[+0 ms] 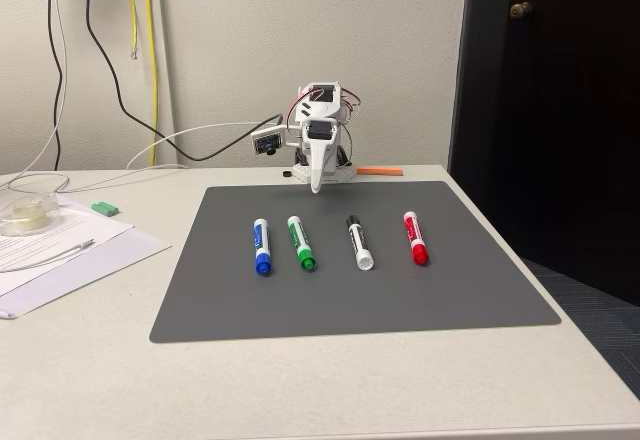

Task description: Pick up the black marker.

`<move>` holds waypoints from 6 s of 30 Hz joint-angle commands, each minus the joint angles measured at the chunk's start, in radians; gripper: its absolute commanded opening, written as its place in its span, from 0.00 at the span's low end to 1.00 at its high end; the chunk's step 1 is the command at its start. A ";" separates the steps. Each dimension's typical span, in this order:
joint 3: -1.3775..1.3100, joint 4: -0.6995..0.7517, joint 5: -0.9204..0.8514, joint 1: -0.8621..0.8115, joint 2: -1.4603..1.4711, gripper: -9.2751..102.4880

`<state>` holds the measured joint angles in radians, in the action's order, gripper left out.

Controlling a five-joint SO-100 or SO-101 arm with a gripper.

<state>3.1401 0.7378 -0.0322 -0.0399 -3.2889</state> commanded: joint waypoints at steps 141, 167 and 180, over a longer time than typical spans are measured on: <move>-0.693 -0.360 -1.279 0.249 1.335 0.57; -0.885 -0.192 -1.247 0.244 1.568 0.46; -0.902 -0.195 -1.216 0.258 1.600 0.19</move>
<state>2.2626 0.5507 -1.2517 0.2025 -1.6920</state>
